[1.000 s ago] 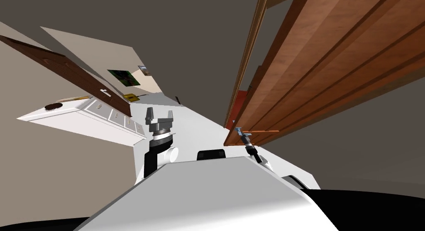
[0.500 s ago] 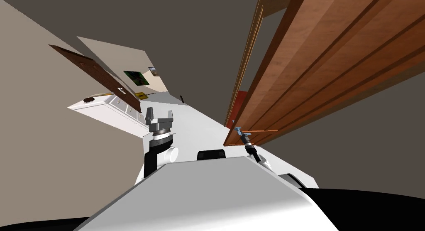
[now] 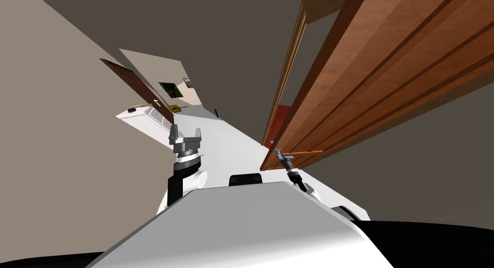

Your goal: Pull the door open

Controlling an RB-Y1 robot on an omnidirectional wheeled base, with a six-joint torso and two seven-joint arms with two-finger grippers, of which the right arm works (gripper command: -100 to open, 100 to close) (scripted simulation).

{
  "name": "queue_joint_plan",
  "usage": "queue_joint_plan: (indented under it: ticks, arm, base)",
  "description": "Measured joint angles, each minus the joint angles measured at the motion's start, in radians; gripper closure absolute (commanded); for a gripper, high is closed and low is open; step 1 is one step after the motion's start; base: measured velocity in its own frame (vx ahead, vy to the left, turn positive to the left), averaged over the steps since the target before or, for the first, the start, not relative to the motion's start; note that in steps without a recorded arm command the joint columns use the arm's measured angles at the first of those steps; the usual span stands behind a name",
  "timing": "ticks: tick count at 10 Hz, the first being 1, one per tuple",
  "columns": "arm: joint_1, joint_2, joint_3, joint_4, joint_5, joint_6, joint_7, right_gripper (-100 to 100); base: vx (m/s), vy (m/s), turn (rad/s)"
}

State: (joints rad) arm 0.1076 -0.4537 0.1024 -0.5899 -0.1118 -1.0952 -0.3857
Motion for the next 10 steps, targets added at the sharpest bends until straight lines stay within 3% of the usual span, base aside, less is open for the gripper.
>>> queue_joint_plan:
  ticks: [3,5,10]
  arm:
    - [0.026,-0.020,0.015,0.013,0.004,-0.049,-0.021,100]
    - [0.045,-0.025,0.021,-0.003,0.006,-0.056,-0.027,100]
    - [0.048,-0.037,0.026,0.020,0.006,-0.089,-0.036,100]
  base:
    - [-0.178,-0.070,0.127]
    - [-0.098,-0.044,0.082]
    - [-0.208,-0.071,0.174]
